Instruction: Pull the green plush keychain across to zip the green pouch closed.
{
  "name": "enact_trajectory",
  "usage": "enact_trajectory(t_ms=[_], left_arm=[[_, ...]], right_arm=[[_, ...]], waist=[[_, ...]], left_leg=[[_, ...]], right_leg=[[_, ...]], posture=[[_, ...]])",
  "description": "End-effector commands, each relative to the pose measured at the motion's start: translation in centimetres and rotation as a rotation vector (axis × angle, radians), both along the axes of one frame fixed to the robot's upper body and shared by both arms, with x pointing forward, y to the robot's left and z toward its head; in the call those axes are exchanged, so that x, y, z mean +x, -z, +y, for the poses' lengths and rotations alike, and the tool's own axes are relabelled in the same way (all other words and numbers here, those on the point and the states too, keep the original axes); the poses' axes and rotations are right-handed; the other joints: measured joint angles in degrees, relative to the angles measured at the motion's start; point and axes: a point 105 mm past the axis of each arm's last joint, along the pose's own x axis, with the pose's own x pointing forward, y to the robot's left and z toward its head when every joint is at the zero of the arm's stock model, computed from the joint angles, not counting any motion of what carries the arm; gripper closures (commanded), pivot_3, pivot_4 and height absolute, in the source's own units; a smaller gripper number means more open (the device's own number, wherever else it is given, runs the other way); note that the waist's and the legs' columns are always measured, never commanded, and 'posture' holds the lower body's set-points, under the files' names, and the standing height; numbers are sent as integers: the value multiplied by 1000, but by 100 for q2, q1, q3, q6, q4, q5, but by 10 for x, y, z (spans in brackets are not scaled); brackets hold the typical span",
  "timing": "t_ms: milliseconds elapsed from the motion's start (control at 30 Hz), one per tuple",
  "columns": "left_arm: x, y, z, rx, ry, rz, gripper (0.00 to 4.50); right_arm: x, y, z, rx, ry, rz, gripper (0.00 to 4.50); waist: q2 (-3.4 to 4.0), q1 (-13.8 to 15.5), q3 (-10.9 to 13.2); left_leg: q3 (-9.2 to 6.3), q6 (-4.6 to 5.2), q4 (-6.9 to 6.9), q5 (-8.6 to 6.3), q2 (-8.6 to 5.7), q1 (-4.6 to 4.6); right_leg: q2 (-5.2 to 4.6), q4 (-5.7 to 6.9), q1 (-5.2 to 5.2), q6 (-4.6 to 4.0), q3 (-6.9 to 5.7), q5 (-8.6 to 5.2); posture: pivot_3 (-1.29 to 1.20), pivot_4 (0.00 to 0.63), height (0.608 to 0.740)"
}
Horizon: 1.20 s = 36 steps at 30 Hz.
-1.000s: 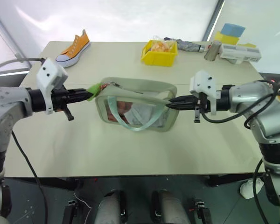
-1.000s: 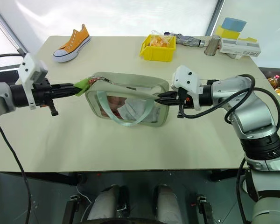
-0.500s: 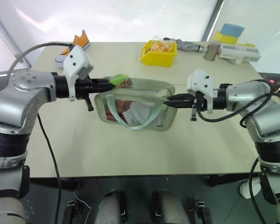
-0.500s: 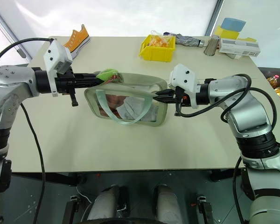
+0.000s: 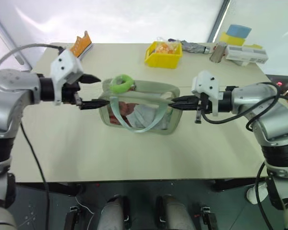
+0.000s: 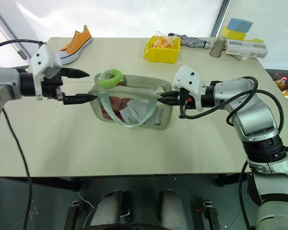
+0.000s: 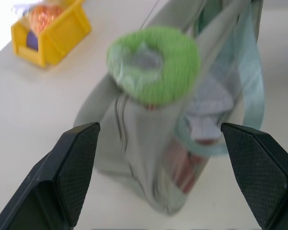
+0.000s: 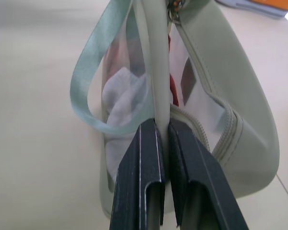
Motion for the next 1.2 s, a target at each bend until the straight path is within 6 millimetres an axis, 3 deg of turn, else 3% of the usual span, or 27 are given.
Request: enact_trajectory(t_ms=[33,233,267,333,567,600,700,800,933,1033,1200], left_arm=[[7,-2,14,-7,-65,-58,44],[18,19,18,-63,-108,-51,44],[18,20,17,-77,-105,-48,276],[18,20,14,-100,-91,-44,800],[14,18,7,-125,-56,-37,4242],[14,18,7,-123,-55,-35,4413],[12,20,7,-103,-64,-12,4413],[8,21,7,-97,-54,6,4500],[3,22,7,-89,-48,23,4500],[1,23,7,-95,-51,35,4500],[-1,26,6,-97,-63,75,4500]], right_arm=[[-1,-11,6,7,-25,-40,4500],[-1,-12,7,0,-30,-41,4500],[-1,-12,7,-1,-29,-42,4500],[-1,-12,7,0,-29,-42,4500],[0,-15,8,5,-28,-46,4500],[0,-15,8,8,-26,-48,4500],[3,-18,7,20,-14,-51,4500],[5,-21,0,7,0,-48,3411],[12,-39,-8,-13,21,-101,1403],[10,-57,5,56,-21,-104,1403],[4,-59,68,165,-163,-114,1403]], waist=[[0,3,0],[0,9,0],[-1,8,0],[0,7,0],[0,6,0],[0,6,0],[0,6,0],[0,6,0],[0,2,0],[0,-10,0],[0,-28,-1]], left_leg=[[0,0,0,0,0,0],[0,0,1,0,-1,-4],[0,0,1,0,-1,-4],[0,0,1,0,-1,-4],[0,0,1,0,0,-3],[0,0,1,0,0,-3],[0,0,1,0,-1,-4],[0,0,1,0,-1,-4],[1,0,1,0,-1,-4],[1,0,-1,0,1,-4],[3,-1,-1,0,5,-3]], right_leg=[[0,0,0,0,0,0],[-1,0,-1,0,0,0],[-1,0,-1,0,0,0],[-1,0,-1,0,0,0],[-1,1,-2,0,-1,0],[-1,1,-1,0,-1,0],[-1,0,-1,0,-1,0],[-1,1,-2,0,0,0],[-1,0,-2,0,0,0],[-1,1,-5,0,0,0],[2,5,-7,0,0,0]], posture=[[0,150,740],[0,150,740],[0,150,740],[0,150,740],[0,150,740],[0,150,740],[0,150,740],[0,150,740],[0,150,740],[0,150,740],[0,150,740]])
